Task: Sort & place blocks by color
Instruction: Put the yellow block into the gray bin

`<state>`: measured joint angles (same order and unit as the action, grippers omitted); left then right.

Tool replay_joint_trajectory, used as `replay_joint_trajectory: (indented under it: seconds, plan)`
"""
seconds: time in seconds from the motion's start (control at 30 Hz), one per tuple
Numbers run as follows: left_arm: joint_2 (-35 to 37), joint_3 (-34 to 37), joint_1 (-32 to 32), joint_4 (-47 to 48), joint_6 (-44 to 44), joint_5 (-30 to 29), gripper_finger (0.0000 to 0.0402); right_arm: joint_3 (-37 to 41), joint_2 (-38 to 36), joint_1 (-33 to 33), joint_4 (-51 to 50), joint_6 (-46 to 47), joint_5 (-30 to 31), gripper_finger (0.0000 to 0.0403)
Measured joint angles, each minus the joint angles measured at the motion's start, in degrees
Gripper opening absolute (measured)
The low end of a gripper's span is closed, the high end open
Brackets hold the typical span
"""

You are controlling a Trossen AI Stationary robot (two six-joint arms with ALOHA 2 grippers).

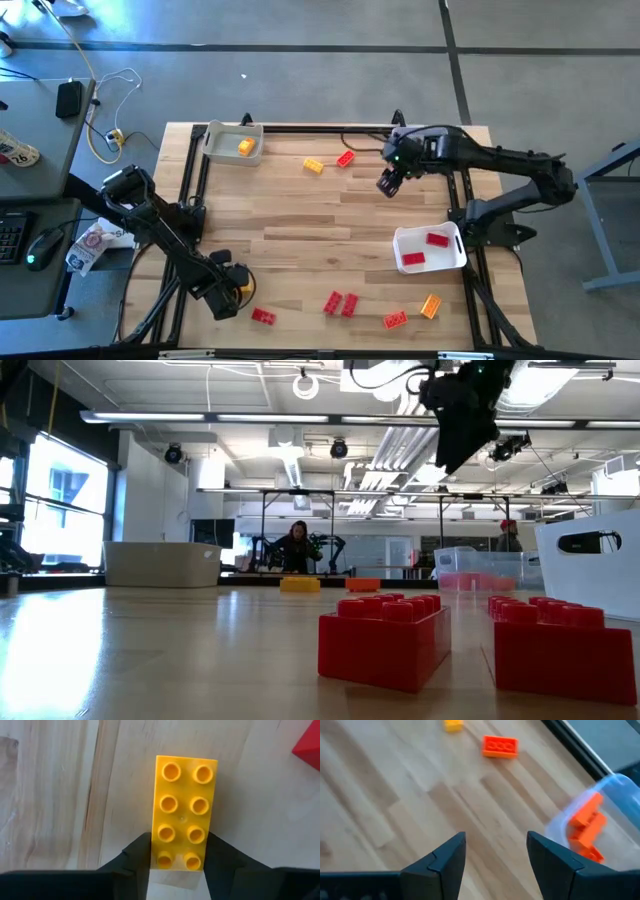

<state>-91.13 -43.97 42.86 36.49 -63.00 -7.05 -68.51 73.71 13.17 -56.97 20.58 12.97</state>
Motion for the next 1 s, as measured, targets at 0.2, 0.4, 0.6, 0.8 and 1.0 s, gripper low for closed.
replay_joint_trajectory:
  seconds: [0.2, 0.4, 0.6, 0.8, 1.0]
  plan:
    - [-0.06, 0.02, -1.16, -0.2, -0.4, -0.1, 0.0113, 0.0, 0.02, -5.8, 3.89, 0.0, -0.22, 0.0197]
    - [0.67, 0.23, -2.31, -0.52, 0.4, -2.01, 0.0113, 0.0, 0.02, -9.86, 8.38, -0.09, -4.35, 0.0197]
    - [3.94, 0.33, -5.04, 1.65, 3.41, -7.72, 0.0113, 0.0, 1.03, -12.85, 12.37, -5.32, -8.2, 0.0197]
    - [9.11, 0.3, -10.24, 6.45, 8.86, -11.11, 0.0113, 0.0, 4.69, -15.55, 15.29, -10.72, -10.06, 0.0197]
    - [15.95, 0.24, -18.1, 14.37, 13.69, -15.7, 0.0113, 0.0, 9.3, -18.06, 17.41, -15.55, -10.24, 0.0197]
